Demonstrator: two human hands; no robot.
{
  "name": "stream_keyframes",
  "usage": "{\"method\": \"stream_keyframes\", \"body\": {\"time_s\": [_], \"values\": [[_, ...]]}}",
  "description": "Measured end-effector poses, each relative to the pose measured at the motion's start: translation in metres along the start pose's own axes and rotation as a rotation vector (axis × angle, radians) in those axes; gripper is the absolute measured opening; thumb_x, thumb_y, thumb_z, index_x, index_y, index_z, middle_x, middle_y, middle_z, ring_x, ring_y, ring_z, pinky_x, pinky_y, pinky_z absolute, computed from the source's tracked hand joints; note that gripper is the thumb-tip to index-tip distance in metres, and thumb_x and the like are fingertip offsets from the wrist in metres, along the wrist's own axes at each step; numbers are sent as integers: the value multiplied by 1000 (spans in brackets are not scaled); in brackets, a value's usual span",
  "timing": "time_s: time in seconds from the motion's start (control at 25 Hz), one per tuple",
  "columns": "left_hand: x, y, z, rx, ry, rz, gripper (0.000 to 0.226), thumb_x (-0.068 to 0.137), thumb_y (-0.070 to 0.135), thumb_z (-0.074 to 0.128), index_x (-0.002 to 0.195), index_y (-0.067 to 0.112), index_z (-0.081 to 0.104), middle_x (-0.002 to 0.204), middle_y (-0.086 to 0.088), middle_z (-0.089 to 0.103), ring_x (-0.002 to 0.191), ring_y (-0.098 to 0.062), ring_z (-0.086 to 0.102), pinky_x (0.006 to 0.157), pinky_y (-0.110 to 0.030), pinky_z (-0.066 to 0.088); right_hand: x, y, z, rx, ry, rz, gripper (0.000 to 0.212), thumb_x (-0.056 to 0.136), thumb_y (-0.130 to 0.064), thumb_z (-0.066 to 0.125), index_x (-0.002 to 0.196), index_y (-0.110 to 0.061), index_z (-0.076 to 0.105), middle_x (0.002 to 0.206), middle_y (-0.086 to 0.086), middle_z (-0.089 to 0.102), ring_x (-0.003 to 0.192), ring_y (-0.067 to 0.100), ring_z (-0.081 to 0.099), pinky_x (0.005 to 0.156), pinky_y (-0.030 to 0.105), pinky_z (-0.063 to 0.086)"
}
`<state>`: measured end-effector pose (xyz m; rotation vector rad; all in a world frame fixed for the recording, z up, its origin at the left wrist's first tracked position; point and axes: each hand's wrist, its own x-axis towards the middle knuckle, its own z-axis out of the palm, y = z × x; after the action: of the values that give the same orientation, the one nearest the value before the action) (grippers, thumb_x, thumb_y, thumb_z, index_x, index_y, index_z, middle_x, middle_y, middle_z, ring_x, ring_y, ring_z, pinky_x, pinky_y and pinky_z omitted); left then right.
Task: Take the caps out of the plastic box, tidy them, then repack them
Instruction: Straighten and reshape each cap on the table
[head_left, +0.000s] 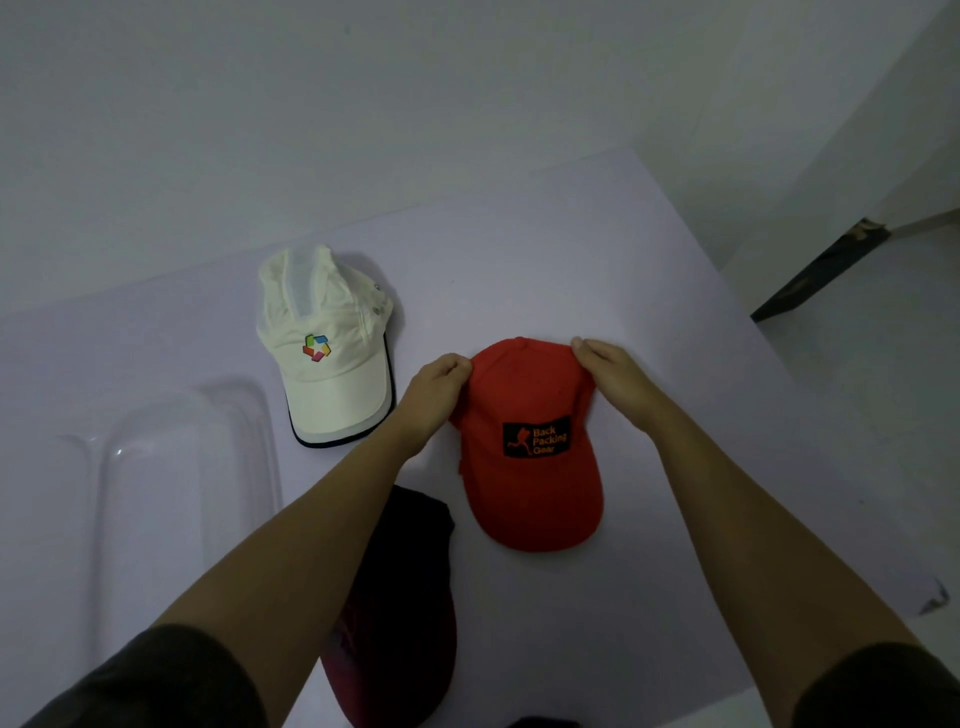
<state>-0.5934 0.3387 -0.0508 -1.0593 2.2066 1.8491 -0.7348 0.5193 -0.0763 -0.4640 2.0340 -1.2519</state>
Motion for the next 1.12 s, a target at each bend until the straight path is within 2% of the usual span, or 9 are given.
{"method": "stream_keyframes", "body": {"time_s": [0.16,0.28,0.36,0.6,0.72,0.84,0.92,1.0,1.12], "values": [[3,15,7,-143,-20,-88,17,89,17,34,89,12,50,84,-8,47,78,-20,40,70,-30,33,-2,-16,5,4,-10,-24,35,98,-38,40,67,-21,41,69,-4,37,65,10,36,63,28,31],[6,19,3,-186,-135,-97,37,96,33,41,104,4,62,98,-11,64,89,-19,58,86,-34,47,0,-22,8,-45,34,-36,35,99,-36,37,67,-22,39,66,-7,36,60,7,34,58,24,30],[9,17,1,-200,-192,-56,42,98,32,43,108,-5,62,102,-17,65,93,-23,59,93,-39,49,0,-25,11,-100,67,-27,34,100,-35,33,69,-21,38,68,-5,37,61,8,36,58,24,31],[6,17,2,-396,-149,-21,29,98,30,42,99,15,66,100,-3,69,96,-16,63,84,-26,51,0,-29,23,-81,138,-70,35,101,-34,31,69,-20,35,66,-5,36,60,8,34,50,13,31],[7,12,0,-308,-184,-48,37,96,34,47,108,4,66,106,-11,69,98,-20,64,87,-30,52,-1,-27,24,-71,145,-73,36,100,-33,34,67,-21,34,65,-6,34,59,8,33,49,14,30],[8,10,1,-272,-178,-39,36,96,34,48,101,3,65,98,-12,68,91,-21,62,82,-30,52,-1,-27,21,1,106,-67,39,97,-38,41,62,-23,33,62,-8,34,57,7,33,55,22,29],[9,9,5,-266,-174,-22,30,95,35,49,95,9,65,91,-7,68,83,-16,63,73,-26,54,-2,-31,17,26,17,-74,36,94,-44,47,63,-24,47,64,-12,47,61,4,46,61,20,36],[7,10,8,-243,-146,-13,22,93,34,52,91,14,60,84,-2,66,73,-10,62,59,-19,50,0,-34,14,-34,-52,-91,22,92,-40,53,81,-25,65,81,-14,64,79,3,61,73,18,45],[6,9,10,-165,-73,22,28,92,36,54,72,15,53,67,1,57,58,-9,52,50,-18,42,2,-38,13,-85,-56,-95,21,92,-35,54,88,-20,67,84,-10,66,79,3,62,70,18,45]]}}
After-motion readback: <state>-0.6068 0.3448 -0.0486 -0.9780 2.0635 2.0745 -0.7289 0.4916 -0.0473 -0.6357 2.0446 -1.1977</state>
